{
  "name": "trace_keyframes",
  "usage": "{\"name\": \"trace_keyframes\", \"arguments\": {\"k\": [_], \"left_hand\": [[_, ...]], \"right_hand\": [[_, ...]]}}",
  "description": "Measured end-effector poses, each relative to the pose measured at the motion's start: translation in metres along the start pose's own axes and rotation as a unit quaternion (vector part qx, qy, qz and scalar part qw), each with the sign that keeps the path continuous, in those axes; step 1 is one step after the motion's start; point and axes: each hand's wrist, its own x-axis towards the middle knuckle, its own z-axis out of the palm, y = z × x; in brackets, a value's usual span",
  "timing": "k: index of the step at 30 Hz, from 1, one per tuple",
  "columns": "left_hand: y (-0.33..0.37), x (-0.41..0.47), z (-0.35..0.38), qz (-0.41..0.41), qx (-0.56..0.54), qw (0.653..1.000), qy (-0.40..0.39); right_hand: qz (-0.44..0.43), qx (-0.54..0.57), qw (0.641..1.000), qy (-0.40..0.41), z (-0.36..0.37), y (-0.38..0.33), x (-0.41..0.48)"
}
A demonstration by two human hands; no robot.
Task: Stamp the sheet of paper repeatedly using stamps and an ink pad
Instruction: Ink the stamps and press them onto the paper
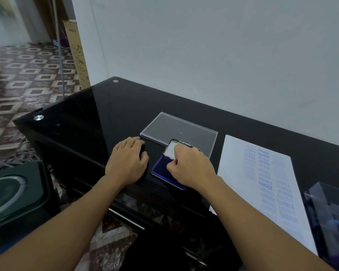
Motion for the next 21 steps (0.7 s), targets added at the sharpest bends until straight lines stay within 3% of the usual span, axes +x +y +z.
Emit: {"name": "trace_keyframes", "arguments": {"k": [12, 21], "left_hand": [[0.003, -0.001, 0.0, -0.006, 0.012, 1.0, 0.008], [0.004, -0.001, 0.002, -0.009, 0.012, 1.0, 0.01]], "right_hand": [[0.01, 0.028, 0.999, 0.028, 0.009, -0.004, -0.011], [0.038, 0.058, 0.998, -0.013, 0.004, -0.006, -0.004]]}}
